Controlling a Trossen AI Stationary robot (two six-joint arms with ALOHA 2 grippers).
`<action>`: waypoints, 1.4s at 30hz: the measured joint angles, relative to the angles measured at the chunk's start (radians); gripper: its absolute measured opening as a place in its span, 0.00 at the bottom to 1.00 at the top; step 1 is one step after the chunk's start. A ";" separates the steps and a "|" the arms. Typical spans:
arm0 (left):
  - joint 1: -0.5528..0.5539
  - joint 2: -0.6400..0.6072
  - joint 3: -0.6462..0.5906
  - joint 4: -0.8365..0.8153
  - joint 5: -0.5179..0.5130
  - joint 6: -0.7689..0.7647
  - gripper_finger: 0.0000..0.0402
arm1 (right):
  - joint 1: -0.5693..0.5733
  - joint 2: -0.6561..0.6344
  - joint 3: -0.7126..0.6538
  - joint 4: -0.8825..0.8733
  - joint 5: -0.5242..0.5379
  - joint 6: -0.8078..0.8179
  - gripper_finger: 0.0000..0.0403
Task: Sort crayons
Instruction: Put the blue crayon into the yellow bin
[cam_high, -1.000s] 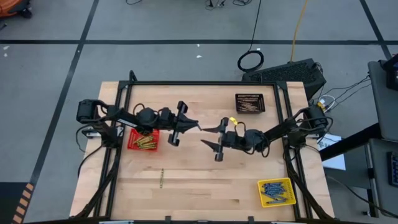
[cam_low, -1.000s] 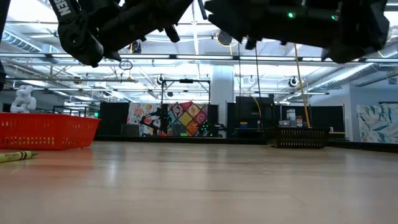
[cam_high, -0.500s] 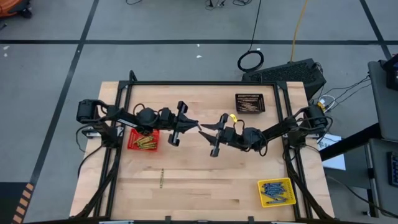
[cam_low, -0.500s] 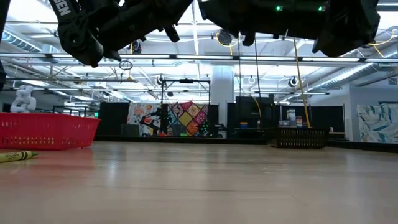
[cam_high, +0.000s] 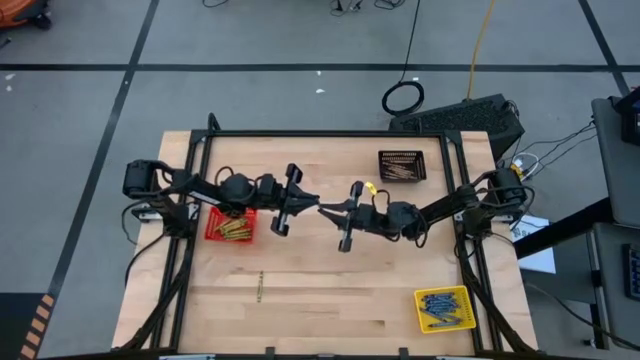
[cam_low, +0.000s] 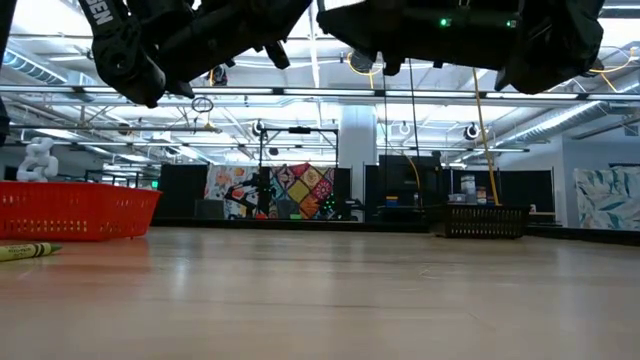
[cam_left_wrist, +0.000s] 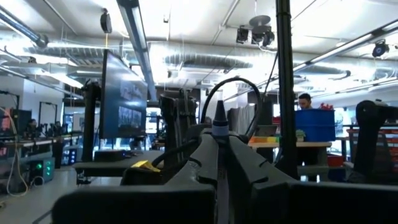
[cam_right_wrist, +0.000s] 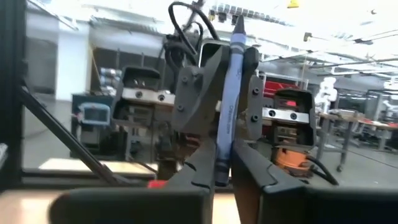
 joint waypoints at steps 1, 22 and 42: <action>0.001 0.000 0.000 -0.005 0.000 0.000 0.03 | 0.001 0.000 0.000 -0.008 0.005 -0.009 0.05; 0.067 -0.373 -0.030 -1.119 -0.320 0.133 0.55 | 0.272 -0.584 0.023 -1.560 0.133 0.365 0.01; 0.048 -0.361 -0.030 -1.136 -0.381 0.268 0.55 | 0.777 -0.297 0.442 -2.386 -0.773 1.554 0.01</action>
